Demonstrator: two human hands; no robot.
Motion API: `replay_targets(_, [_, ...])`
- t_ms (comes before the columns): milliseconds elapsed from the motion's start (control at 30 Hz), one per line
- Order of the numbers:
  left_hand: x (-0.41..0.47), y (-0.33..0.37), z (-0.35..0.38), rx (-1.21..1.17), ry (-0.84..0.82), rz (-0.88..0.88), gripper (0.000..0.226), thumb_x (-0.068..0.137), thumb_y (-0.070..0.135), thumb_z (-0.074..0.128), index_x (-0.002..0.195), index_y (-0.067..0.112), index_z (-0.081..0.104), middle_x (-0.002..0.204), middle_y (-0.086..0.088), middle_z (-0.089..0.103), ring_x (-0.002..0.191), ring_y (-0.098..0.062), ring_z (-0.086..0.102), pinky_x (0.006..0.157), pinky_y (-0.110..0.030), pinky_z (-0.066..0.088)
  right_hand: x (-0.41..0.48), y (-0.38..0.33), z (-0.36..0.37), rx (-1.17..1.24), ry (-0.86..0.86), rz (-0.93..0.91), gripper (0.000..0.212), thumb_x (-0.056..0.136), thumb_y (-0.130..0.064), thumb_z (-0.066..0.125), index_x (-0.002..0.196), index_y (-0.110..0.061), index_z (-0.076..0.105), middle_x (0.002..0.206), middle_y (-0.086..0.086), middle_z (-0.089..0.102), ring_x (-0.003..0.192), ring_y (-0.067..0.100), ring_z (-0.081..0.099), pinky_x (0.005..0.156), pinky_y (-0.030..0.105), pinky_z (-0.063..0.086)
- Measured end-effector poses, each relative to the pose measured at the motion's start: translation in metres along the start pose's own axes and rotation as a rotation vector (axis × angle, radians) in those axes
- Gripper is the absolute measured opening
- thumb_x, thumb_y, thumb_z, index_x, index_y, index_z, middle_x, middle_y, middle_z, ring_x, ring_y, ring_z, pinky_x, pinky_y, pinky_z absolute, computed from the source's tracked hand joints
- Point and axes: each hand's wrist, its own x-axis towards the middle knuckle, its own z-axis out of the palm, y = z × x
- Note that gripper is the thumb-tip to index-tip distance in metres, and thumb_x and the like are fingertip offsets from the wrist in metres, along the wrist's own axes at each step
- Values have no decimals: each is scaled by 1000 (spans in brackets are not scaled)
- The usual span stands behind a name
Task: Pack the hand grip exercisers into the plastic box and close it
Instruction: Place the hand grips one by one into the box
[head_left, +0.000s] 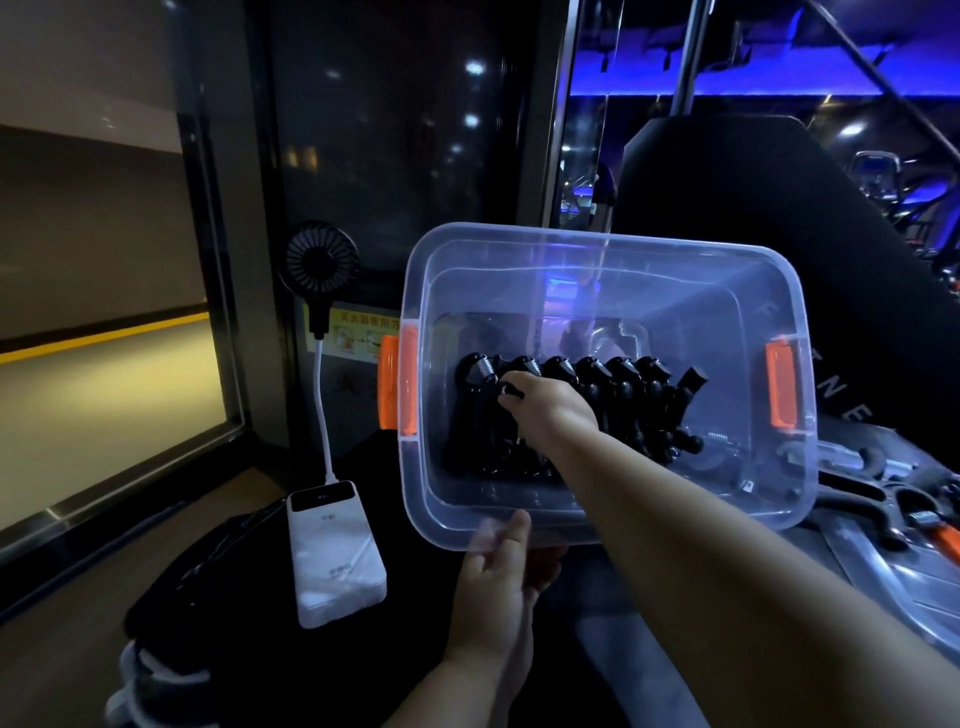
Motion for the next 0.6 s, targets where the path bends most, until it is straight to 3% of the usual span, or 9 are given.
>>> replay_targets(133, [2,-2,0,19,17,16,38,75,31,60,99,2,57,87,-21,67,78,-25,65,68,-31,50,3,2,-3,-41,61,-49,25,95,-41,48,117,-30,56,101,8,67,87,29,65,75,33,53])
replay_targets(333, [1,-1,2,44,6,15,23,91,23,53,95,1,56,84,-17,66,79,-24,61,70,-31,48,-4,6,-1,-56,88,-82,27,96,-37,48,122,-31,52,101,8,67,87,28,64,71,32,51])
replay_targets(467, [-1,1,4,46,14,17,32,83,28,56,96,-1,56,87,-20,66,79,-24,62,69,-29,48,-9,7,2,-69,100,-94,38,96,-37,50,133,-32,45,110,6,65,93,28,62,70,30,46])
replay_targets(600, [-2,2,4,46,11,4,26,86,27,55,94,2,57,87,-18,66,80,-23,62,69,-29,48,-12,7,0,-106,107,-116,50,93,-42,54,140,-33,37,117,2,63,101,27,60,71,30,44])
